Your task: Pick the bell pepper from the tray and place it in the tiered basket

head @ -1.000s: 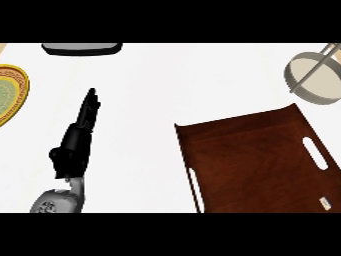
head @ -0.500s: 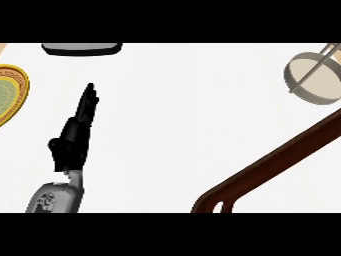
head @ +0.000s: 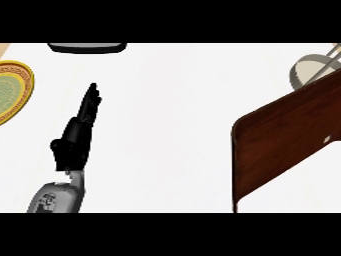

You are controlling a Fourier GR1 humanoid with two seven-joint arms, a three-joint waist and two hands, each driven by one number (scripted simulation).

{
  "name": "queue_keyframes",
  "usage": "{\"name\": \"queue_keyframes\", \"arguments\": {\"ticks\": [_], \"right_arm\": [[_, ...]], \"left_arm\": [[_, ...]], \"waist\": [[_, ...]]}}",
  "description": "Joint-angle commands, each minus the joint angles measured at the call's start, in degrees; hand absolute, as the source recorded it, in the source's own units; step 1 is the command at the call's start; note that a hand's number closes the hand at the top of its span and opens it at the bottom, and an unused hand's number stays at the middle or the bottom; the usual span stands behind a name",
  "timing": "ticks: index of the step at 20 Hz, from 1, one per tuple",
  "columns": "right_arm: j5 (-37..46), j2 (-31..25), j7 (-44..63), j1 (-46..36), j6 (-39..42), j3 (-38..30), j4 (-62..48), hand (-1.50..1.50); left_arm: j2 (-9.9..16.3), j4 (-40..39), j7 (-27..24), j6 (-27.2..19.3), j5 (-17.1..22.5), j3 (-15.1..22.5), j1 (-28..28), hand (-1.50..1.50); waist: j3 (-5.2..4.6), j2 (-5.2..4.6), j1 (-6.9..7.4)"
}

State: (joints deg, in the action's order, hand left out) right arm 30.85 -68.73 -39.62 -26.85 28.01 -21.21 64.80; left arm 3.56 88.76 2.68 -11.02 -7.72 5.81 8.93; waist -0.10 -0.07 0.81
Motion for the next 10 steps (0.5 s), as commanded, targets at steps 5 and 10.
{"name": "queue_keyframes", "arguments": {"ticks": [5,10], "right_arm": [[-6.1,2.7,5.5,-8.9,9.6,5.9,-2.3,1.5],[-3.1,5.6,8.2,-18.5,6.3,10.5,-10.1,1.5]], "left_arm": [[-0.6,0.2,1.1,1.0,0.5,0.3,1.1,0.0],[-2.7,-0.4,1.6,-1.7,-2.7,2.3,1.5,0.0]], "waist": [[0.05,-0.13,0.6],[0.08,-0.31,0.99]]}}
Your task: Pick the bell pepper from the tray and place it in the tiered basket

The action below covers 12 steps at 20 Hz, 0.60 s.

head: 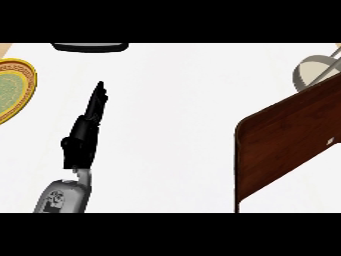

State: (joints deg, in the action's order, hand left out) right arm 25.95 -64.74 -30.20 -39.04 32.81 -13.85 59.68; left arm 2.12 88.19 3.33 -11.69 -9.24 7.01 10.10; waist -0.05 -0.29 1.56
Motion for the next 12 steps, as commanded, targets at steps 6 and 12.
{"name": "queue_keyframes", "arguments": {"ticks": [6,12], "right_arm": [[9.3,3.6,-2.0,-16.6,-3.8,7.2,-14.0,1.5],[16.6,7.5,-6.4,-20.8,-12.2,10.3,-23.1,1.5]], "left_arm": [[1.5,-0.8,0.5,3.1,2.6,-2.6,2.2,0.0],[-0.3,0.7,-2.4,2.1,1.6,-0.7,-2.3,0.0]], "waist": [[0.03,-0.28,0.76],[0.05,-0.33,0.94]]}}
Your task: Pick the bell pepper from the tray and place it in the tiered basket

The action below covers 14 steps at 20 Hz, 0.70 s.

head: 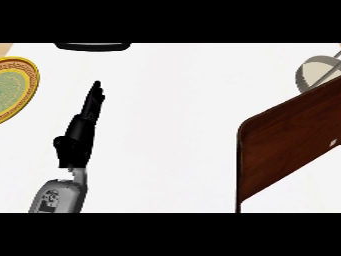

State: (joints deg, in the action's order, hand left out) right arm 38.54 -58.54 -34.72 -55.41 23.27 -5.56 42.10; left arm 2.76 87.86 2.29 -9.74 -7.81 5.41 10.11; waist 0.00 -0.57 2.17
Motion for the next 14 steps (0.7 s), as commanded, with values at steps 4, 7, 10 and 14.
{"name": "queue_keyframes", "arguments": {"ticks": [4,7,10,14], "right_arm": [[2.7,4.7,3.4,-5.7,-0.2,-0.2,-13.1,1.5],[1.3,4.9,4.1,-9.1,4.4,-1.7,-18.5,-1.5],[-0.1,5.0,-0.5,-7.5,4.4,-3.6,-22.8,-1.5],[-4.4,5.0,1.3,-10.0,6.9,-8.6,-27.1,-1.5]], "left_arm": [[-1.7,-0.1,1.1,-1.2,-1.7,1.7,0.5,0.0],[-0.7,-1.1,1.5,-0.2,-0.5,-0.1,2.9,0.0],[-1.5,1.7,1.0,-0.9,-1.2,1.3,-0.1,0.0],[-0.4,0.8,-0.3,0.0,-1.0,0.7,-1.0,0.0]], "waist": [[0.01,-0.15,0.2],[0.03,-0.41,0.6],[0.12,-0.32,0.73],[0.13,-0.38,0.7]]}}
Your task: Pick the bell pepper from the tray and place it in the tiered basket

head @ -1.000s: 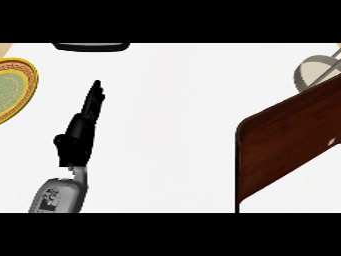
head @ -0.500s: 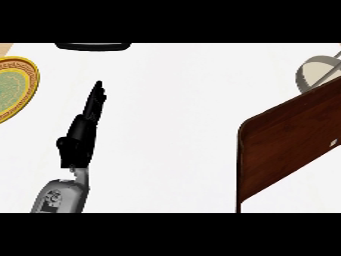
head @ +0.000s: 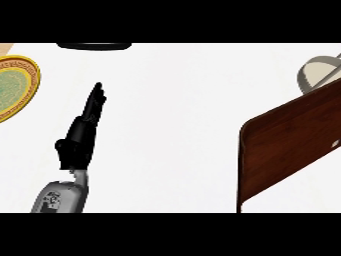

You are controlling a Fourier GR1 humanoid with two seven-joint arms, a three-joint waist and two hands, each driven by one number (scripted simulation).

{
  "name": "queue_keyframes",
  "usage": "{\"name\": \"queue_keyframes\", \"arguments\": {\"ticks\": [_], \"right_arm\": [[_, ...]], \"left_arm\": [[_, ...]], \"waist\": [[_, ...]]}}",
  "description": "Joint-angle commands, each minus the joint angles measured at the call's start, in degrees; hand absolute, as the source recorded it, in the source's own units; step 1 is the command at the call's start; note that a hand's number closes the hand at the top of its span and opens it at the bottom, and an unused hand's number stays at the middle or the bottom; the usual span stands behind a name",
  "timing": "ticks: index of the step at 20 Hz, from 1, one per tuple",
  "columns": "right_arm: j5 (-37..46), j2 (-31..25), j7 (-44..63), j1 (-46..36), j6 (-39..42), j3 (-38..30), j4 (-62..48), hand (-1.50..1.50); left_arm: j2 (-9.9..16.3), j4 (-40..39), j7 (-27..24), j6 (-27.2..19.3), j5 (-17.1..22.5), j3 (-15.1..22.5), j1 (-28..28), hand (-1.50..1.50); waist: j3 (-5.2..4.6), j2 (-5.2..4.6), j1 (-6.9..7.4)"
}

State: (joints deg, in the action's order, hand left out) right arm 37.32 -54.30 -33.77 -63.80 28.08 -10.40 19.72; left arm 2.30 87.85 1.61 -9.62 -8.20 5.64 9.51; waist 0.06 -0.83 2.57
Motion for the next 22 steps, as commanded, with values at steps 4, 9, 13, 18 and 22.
{"name": "queue_keyframes", "arguments": {"ticks": [4,9,13,18,22], "right_arm": [[-7.5,-4.0,6.3,-5.5,2.3,-9.7,-9.4,-1.5],[-9.5,-11.0,12.5,-5.9,4.1,-12.8,-13.5,-1.5],[-12.3,-15.0,11.6,-1.9,6.8,-15.8,-16.8,-1.5],[-14.5,-18.5,9.1,2.5,10.6,-18.0,-18.7,-1.5],[-15.2,-19.9,6.2,6.1,14.0,-18.6,-18.9,-1.5]], "left_arm": [[-1.0,0.9,0.8,-0.4,-0.9,1.3,0.7,0.0],[-0.6,-0.5,0.1,-0.2,-0.8,0.5,1.6,0.0],[-0.1,-0.4,0.1,-0.1,-0.4,-0.2,2.3,0.0],[-0.5,1.6,1.2,-0.7,-0.7,0.1,2.0,0.0],[-1.3,1.1,0.2,-1.1,-0.4,0.1,1.1,0.0]], "waist": [[0.13,-0.49,0.82],[0.18,-0.95,0.83],[0.41,-1.29,0.46],[0.89,-1.55,0.35],[1.14,-1.64,-0.73]]}}
